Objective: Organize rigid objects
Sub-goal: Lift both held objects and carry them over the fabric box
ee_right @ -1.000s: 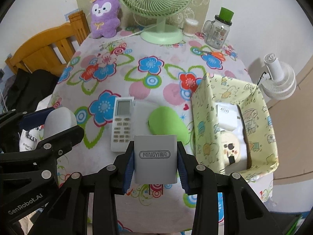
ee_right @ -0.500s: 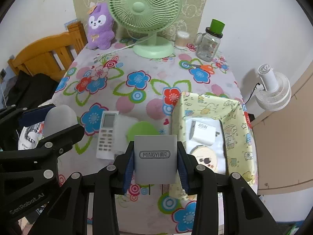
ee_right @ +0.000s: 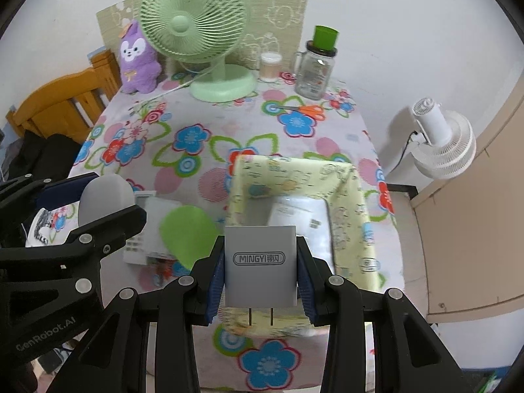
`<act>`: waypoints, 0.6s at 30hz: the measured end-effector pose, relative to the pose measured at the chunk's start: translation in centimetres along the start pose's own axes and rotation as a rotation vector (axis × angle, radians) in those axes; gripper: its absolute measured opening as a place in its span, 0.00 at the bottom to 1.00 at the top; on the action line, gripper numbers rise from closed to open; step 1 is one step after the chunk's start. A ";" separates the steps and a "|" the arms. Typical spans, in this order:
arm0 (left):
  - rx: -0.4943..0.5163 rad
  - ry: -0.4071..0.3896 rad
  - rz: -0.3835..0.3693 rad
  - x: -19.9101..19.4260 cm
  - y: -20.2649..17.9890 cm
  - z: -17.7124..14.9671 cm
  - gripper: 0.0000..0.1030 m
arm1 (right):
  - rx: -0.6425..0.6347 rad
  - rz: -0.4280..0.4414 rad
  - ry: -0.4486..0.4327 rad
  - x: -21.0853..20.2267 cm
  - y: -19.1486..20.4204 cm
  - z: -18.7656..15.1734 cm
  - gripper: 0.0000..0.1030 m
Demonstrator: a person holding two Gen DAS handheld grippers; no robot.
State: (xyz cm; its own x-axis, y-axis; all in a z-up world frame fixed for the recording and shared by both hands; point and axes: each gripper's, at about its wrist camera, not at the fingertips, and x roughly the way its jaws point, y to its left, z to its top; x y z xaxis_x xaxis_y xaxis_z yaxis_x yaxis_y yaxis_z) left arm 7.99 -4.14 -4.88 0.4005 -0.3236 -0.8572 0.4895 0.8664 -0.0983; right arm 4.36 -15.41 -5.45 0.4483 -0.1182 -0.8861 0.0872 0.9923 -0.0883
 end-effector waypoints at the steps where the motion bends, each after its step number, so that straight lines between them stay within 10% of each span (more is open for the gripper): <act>1: 0.006 -0.002 -0.002 0.2 -0.5 0.2 0.55 | 0.007 -0.003 -0.002 0.0 -0.7 -0.1 0.41; 18: 0.079 0.062 -0.092 5.4 -7.4 1.9 0.55 | 0.133 -0.049 0.026 0.8 -9.4 -2.6 0.41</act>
State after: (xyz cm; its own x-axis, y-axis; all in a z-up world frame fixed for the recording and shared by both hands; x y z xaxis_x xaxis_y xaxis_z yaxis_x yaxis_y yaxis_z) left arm 7.98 -13.01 -7.86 0.3041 -0.3741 -0.8761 0.5822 0.8009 -0.1400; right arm 1.58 -24.74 -6.54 0.4177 -0.1641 -0.8937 0.2268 0.9713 -0.0723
